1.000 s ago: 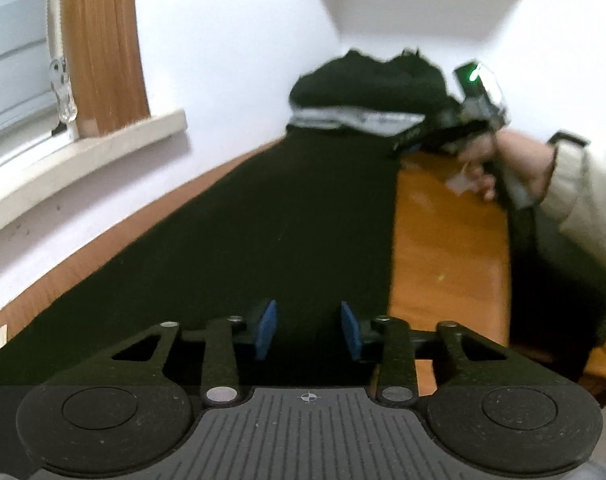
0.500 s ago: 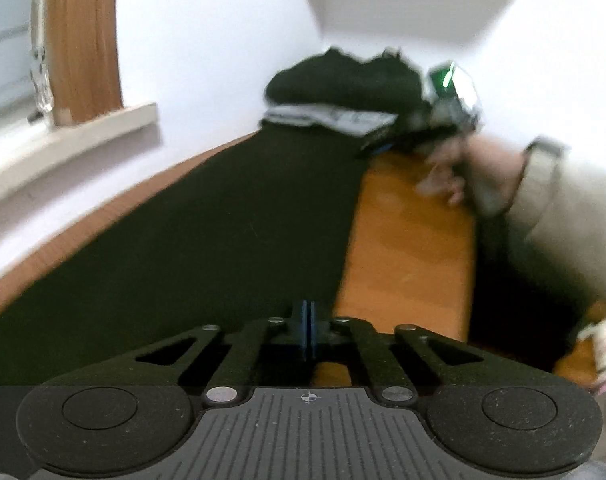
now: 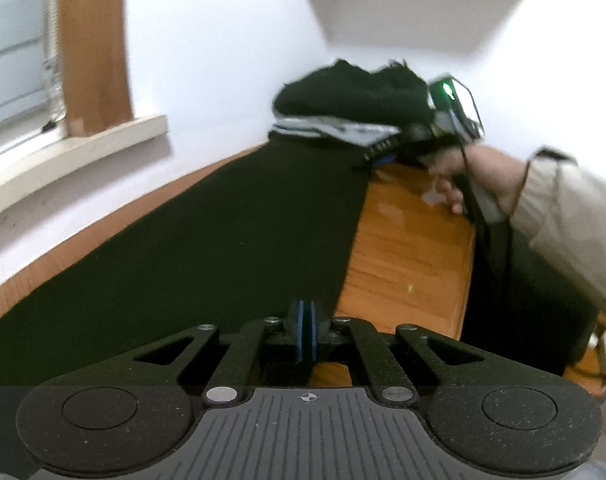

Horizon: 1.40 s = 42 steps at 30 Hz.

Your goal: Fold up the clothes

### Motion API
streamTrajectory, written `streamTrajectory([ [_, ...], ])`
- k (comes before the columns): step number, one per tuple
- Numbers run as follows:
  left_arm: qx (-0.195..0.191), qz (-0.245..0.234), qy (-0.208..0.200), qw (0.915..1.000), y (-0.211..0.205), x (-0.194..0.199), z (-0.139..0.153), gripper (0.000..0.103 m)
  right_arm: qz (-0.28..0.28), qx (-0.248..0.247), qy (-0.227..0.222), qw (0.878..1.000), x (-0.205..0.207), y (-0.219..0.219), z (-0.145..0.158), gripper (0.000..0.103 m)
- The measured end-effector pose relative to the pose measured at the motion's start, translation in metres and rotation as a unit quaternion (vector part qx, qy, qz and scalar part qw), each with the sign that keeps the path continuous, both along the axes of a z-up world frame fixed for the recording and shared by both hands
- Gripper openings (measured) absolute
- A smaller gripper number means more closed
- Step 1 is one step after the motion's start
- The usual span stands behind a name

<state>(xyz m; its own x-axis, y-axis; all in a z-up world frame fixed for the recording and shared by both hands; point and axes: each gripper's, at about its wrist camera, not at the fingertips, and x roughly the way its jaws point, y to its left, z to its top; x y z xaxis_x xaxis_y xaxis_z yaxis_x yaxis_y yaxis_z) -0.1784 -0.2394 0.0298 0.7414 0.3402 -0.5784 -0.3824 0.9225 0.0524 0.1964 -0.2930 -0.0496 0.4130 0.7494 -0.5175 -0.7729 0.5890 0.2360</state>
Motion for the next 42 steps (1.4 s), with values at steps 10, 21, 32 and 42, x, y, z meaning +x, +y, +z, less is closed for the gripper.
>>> streamTrajectory([
  [10,0.003,-0.012,0.027,0.9995,-0.001,0.01,-0.016,0.0,-0.003,0.001,0.002,1.0,-0.002,-0.001,0.0,0.035],
  [21,-0.001,0.033,-0.008,0.9994,0.012,-0.012,0.009,0.019,-0.017,0.019,0.016,1.0,0.002,-0.006,0.0,0.04],
  [32,-0.009,0.13,0.005,0.9915,0.063,-0.048,-0.004,0.042,-0.052,0.036,0.047,0.997,0.017,-0.011,0.001,0.046],
  [42,-0.034,0.124,0.001,0.9917,0.064,-0.053,-0.023,0.068,-0.036,0.03,0.052,0.998,0.024,0.001,0.002,0.037],
])
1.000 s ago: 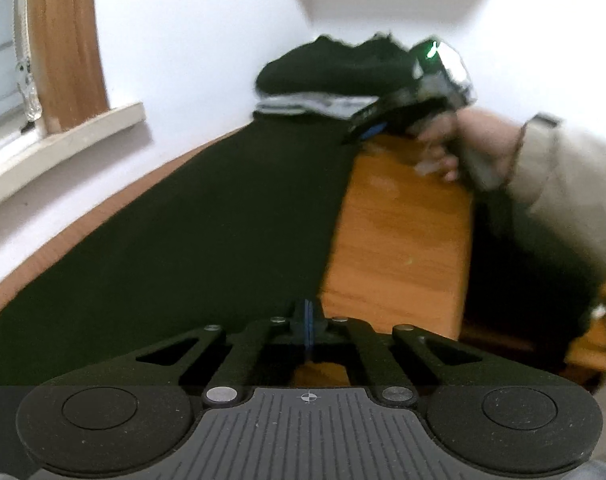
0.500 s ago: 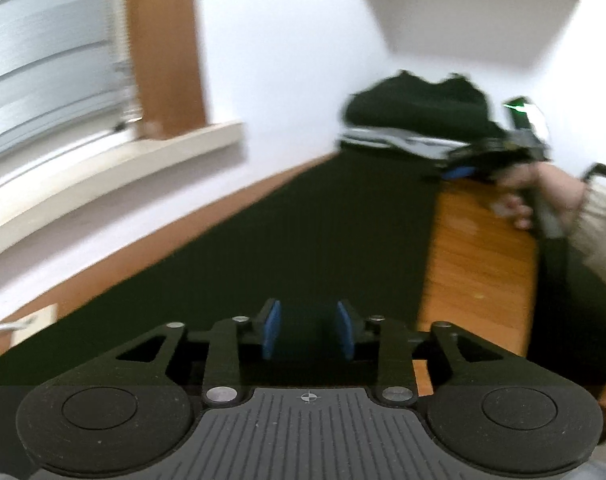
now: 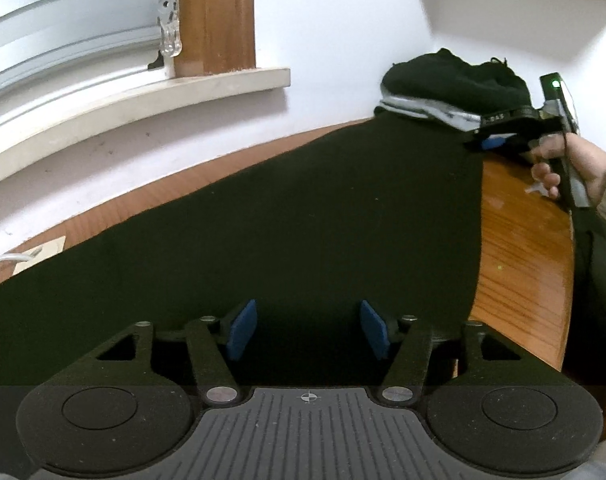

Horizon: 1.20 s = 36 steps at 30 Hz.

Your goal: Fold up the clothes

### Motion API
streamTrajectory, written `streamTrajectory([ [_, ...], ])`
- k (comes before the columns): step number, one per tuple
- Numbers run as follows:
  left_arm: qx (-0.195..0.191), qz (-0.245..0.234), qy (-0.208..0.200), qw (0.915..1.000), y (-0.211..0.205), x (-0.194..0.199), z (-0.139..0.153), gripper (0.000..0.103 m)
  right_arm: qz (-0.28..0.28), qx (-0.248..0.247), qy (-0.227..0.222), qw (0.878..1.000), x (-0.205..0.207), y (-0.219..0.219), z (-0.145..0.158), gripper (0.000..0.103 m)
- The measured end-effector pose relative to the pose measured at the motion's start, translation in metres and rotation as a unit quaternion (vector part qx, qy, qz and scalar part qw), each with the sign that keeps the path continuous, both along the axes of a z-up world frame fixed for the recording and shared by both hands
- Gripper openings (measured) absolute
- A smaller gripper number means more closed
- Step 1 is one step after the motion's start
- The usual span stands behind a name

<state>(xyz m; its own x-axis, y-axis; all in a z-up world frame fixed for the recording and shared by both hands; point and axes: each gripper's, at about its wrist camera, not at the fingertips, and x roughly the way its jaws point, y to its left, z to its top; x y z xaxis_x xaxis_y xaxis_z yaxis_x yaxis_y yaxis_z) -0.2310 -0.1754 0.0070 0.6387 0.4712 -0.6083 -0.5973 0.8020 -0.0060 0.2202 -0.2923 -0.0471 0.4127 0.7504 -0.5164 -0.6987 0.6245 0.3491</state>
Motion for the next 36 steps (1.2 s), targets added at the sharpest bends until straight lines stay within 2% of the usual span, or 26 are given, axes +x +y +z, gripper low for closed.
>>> streamTrajectory([
  [2,-0.014,-0.004,-0.012,0.9998,0.004,-0.003,0.0,0.07,0.01,-0.009,-0.004,1.0,-0.002,0.004,0.001,0.025],
  [7,-0.027,-0.005,-0.023,0.9994,0.006,-0.006,0.0,0.075,0.021,-0.011,0.002,1.0,-0.002,0.008,0.0,0.011],
  [10,-0.024,-0.005,-0.02,0.9995,0.005,-0.005,0.0,0.075,0.024,-0.008,0.005,1.0,-0.002,0.007,0.002,0.008],
  [13,-0.027,-0.004,-0.022,0.9994,0.004,-0.005,-0.001,0.076,0.041,-0.02,-0.047,0.998,-0.01,0.009,0.013,0.007],
  [18,-0.026,-0.01,-0.021,0.9994,-0.001,-0.002,-0.001,0.078,0.046,-0.004,-0.119,0.992,-0.026,0.009,0.053,0.007],
  [20,-0.025,-0.014,-0.021,0.9994,-0.002,-0.002,-0.001,0.078,0.049,0.003,-0.126,0.991,-0.028,0.006,0.065,0.007],
  [22,-0.024,-0.015,-0.021,0.9994,-0.002,-0.001,-0.002,0.078,0.054,-0.011,-0.11,0.992,-0.022,0.005,0.063,0.007],
  [24,-0.026,-0.015,-0.023,0.9993,-0.001,-0.001,-0.002,0.078,0.054,-0.037,-0.082,0.994,-0.016,0.005,0.048,0.007],
  [27,-0.03,-0.015,-0.026,0.9991,0.0,-0.002,-0.002,0.079,0.042,-0.045,-0.038,0.997,-0.006,0.001,0.025,0.008],
  [29,-0.03,-0.016,-0.026,0.9991,0.0,-0.001,-0.002,0.079,0.033,-0.039,-0.013,0.999,0.0,-0.004,0.013,0.013],
  [30,-0.029,-0.016,-0.026,0.9991,0.0,-0.001,-0.002,0.08,0.03,-0.034,-0.007,0.999,0.001,-0.004,0.012,0.013],
  [34,-0.029,-0.016,-0.026,0.9991,0.0,-0.002,-0.003,0.08,0.022,-0.021,0.003,1.0,0.002,-0.003,0.012,0.026],
  [36,-0.029,-0.016,-0.027,0.9991,0.0,-0.002,-0.003,0.08,0.019,-0.013,0.008,1.0,0.004,-0.005,0.01,0.027],
])
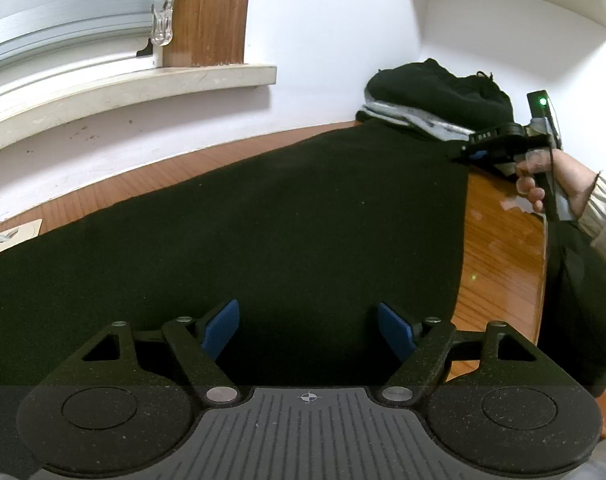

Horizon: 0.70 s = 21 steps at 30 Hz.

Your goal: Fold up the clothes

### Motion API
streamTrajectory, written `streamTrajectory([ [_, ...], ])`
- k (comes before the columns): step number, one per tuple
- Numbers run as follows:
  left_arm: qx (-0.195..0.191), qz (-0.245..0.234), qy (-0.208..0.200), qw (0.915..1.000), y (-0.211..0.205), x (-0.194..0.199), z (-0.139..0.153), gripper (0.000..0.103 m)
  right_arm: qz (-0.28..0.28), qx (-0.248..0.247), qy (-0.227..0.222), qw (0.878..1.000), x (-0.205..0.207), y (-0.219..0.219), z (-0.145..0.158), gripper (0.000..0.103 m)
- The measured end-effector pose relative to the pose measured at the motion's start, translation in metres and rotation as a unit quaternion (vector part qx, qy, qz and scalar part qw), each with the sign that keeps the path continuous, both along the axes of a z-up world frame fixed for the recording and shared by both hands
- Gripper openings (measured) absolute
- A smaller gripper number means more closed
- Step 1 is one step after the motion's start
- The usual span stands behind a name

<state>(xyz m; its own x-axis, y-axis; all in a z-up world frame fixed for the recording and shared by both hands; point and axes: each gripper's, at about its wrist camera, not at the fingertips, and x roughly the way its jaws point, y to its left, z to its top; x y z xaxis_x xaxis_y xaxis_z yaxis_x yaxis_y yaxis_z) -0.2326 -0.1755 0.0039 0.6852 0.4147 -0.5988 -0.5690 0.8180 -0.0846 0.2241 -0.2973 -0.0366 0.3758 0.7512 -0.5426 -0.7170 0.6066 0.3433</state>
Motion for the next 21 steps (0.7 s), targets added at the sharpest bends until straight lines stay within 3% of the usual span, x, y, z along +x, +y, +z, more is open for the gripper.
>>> streamTrajectory([
  [7,-0.001,0.001,-0.002,1.0,0.0,0.001,0.0,0.08,0.007,0.016,0.012,1.0,0.008,0.002,-0.001,0.027],
  [10,-0.003,0.002,-0.003,1.0,-0.001,0.001,0.0,0.08,0.021,-0.011,-0.019,1.0,0.002,0.01,0.001,0.021],
  [12,-0.004,0.002,-0.004,1.0,-0.001,0.001,0.0,0.08,0.024,-0.024,-0.028,0.999,-0.001,0.011,0.003,0.022],
  [13,-0.004,0.002,-0.004,1.0,0.0,0.001,0.0,0.08,0.02,-0.025,-0.025,0.999,-0.002,0.008,0.004,0.027],
  [14,-0.005,0.002,-0.005,1.0,0.0,0.001,0.0,0.08,0.013,-0.02,-0.022,0.999,-0.001,0.002,0.005,0.032],
  [17,-0.006,0.002,-0.007,1.0,0.001,0.0,0.0,0.08,0.001,0.01,-0.003,1.0,0.002,-0.017,0.005,0.032],
  [21,-0.008,0.0,-0.007,0.9999,0.002,-0.001,0.0,0.081,0.003,0.084,0.058,0.995,0.014,-0.036,0.005,0.023],
])
